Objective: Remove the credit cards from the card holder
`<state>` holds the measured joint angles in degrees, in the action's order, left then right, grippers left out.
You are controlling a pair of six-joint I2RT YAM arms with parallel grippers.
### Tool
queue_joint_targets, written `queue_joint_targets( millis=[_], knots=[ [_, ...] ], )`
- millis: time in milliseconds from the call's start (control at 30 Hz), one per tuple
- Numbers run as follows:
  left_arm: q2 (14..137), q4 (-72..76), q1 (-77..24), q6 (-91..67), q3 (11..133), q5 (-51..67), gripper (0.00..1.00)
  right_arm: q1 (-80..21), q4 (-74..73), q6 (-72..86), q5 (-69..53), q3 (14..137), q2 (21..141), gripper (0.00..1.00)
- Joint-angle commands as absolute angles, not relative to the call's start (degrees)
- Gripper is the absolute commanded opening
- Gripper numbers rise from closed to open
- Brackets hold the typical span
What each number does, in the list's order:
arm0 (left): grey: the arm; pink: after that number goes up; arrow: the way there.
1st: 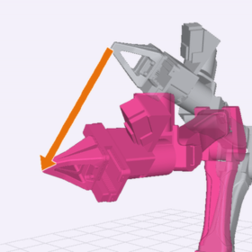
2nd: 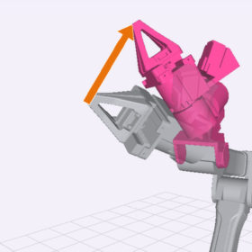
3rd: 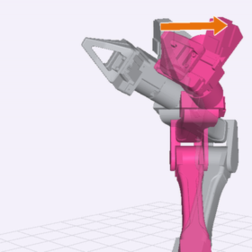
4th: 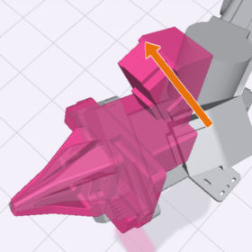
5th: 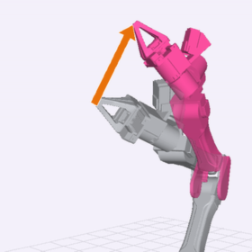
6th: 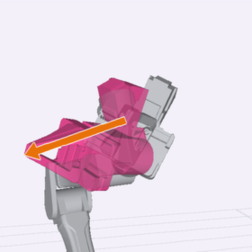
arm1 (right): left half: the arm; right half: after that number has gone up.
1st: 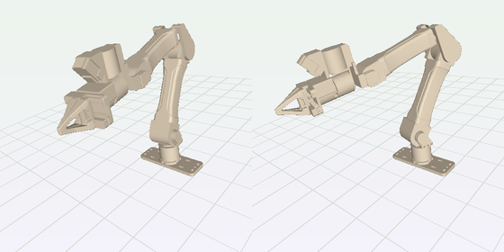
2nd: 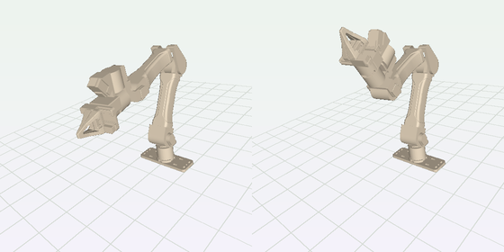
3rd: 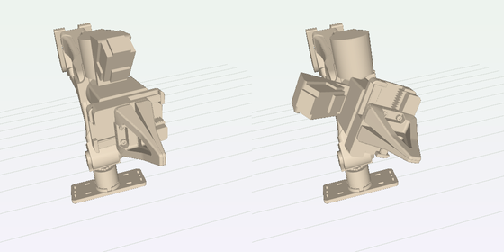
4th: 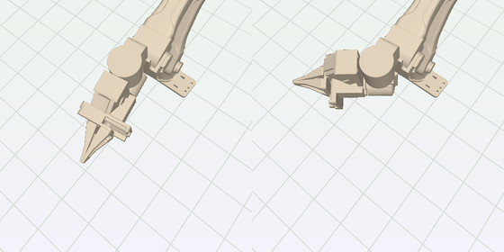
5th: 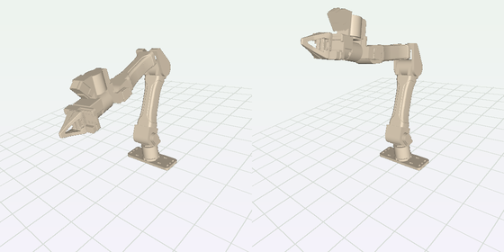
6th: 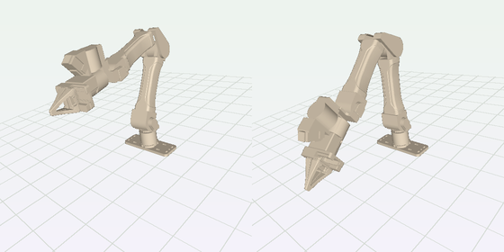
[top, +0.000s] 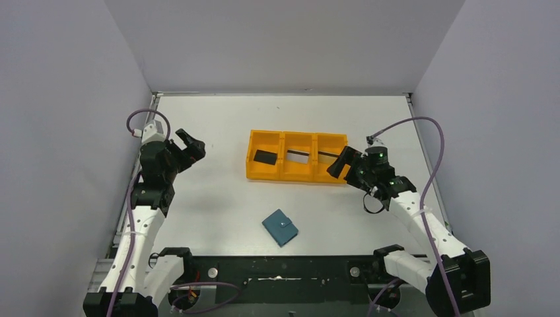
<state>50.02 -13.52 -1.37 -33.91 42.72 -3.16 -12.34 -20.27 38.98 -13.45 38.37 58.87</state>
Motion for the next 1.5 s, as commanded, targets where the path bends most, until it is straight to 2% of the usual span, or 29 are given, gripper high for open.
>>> queue_joint_targets(
  millis=[0, 100, 333, 667, 833, 1100, 1233, 1467],
  knots=[
    [51.23, -13.47, -0.97, -33.17, 43.47, 6.96, 0.97, -19.14, -21.65, 41.47, -2.53, 43.13, 59.49, 0.98],
    [52.12, -17.06, -0.9, -31.42, 43.96, 8.23, 0.97, -23.8, -19.25, 43.52, 2.55, 42.59, 60.2, 0.98],
    [51.2, -15.51, -0.88, -31.57, 40.67, 12.06, 0.97, -30.6, -20.83, 46.39, 9.1, 49.07, 71.3, 0.98],
    [52.58, -14.8, -0.86, -31.46, 39.94, 16.38, 0.97, -37.03, -16.98, 54.01, 11.5, 50.72, 82.42, 0.98],
    [54.21, -15.16, -0.83, -31.22, 39.79, 17.66, 0.97, -37.88, -16.7, 55.4, 14.63, 51.84, 86.81, 0.98],
    [55.92, -15.98, -0.86, -30.88, 39.63, 19.9, 0.97, -37.13, -16.94, 48.66, 17.48, 59.13, 93.05, 0.98],
    [57.16, -16.81, -0.88, -30.04, 39.81, 20.55, 0.98, -36.94, -18.51, 45.68, 17.65, 61.98, 94.23, 0.98],
    [57.41, -17.59, -0.88, -31.1, 39.02, 18.62, 0.97, -39.75, -17.2, 42.81, 11.7, 57.89, 88.89, 0.98]
  ],
)
